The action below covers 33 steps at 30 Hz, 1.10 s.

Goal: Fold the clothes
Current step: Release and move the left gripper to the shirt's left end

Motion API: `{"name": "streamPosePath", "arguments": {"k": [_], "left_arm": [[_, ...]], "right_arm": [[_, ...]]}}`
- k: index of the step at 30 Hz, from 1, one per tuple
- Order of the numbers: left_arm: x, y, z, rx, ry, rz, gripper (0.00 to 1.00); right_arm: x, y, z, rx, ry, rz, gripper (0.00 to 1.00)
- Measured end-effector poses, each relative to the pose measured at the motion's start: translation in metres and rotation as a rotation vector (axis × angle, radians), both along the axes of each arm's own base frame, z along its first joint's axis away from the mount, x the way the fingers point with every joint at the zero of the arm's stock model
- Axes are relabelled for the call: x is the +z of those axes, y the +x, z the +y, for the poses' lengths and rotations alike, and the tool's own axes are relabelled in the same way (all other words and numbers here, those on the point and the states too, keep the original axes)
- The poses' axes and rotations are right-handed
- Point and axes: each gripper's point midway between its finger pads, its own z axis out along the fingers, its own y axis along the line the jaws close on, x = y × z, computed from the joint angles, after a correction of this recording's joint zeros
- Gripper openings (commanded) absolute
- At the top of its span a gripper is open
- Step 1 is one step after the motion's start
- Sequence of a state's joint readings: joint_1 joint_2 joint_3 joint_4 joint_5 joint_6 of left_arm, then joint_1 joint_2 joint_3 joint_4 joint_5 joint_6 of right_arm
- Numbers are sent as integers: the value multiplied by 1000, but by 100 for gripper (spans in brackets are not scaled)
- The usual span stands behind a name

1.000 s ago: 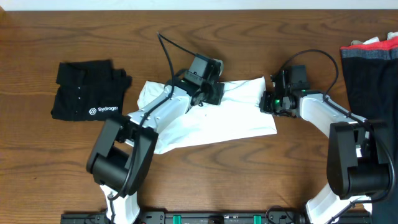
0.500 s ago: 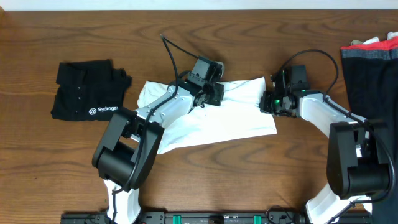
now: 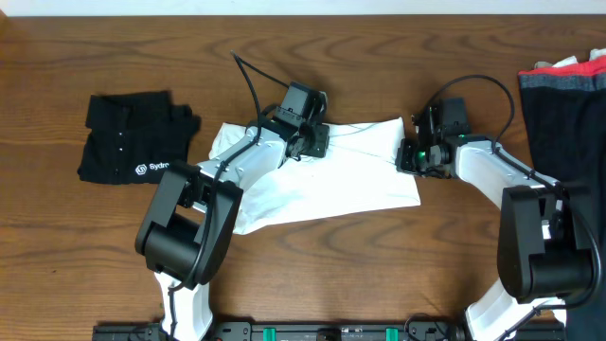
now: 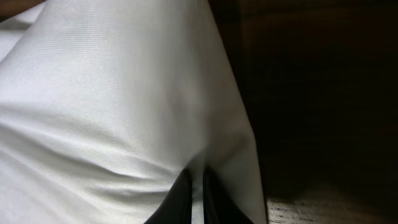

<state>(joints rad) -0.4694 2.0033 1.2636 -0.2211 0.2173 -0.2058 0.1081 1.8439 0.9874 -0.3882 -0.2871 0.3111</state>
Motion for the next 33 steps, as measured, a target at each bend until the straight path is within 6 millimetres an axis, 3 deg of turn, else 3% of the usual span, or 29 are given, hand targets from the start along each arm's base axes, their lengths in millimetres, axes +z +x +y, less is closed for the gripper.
{"name": "streamPosePath", "arguments": {"k": [4,6,9,14,18,21,25,27,31,33], "left_arm": [[-4,-6,4,2,19,28,7],[-6,-8,7,5,38,38,27],[-9,-6,18,33,76,37,29],[-2,-1,27,44,111,4,50],[37,2,31,54,94,-61,59],[86,-1,39,76,65,-134,63],[144,-17,72,135,65,-194,67],[156,-27,93,175,84,-181,68],[148,-52,139,267,149,-57,74],[139,-63,158,319,171,20,77]], "right_arm": [[0,0,0,1,2,0,14],[0,0,1,1,4,3,17],[2,-1,3,3,12,5,30],[4,-2,8,20,24,6,39],[7,-9,6,42,28,16,41],[10,-22,-3,34,31,48,44],[27,-37,-35,-34,9,51,55],[46,-35,-49,-63,0,0,59],[83,-34,-67,-95,-15,-99,64],[89,-38,-71,-103,-19,-105,66]]}}
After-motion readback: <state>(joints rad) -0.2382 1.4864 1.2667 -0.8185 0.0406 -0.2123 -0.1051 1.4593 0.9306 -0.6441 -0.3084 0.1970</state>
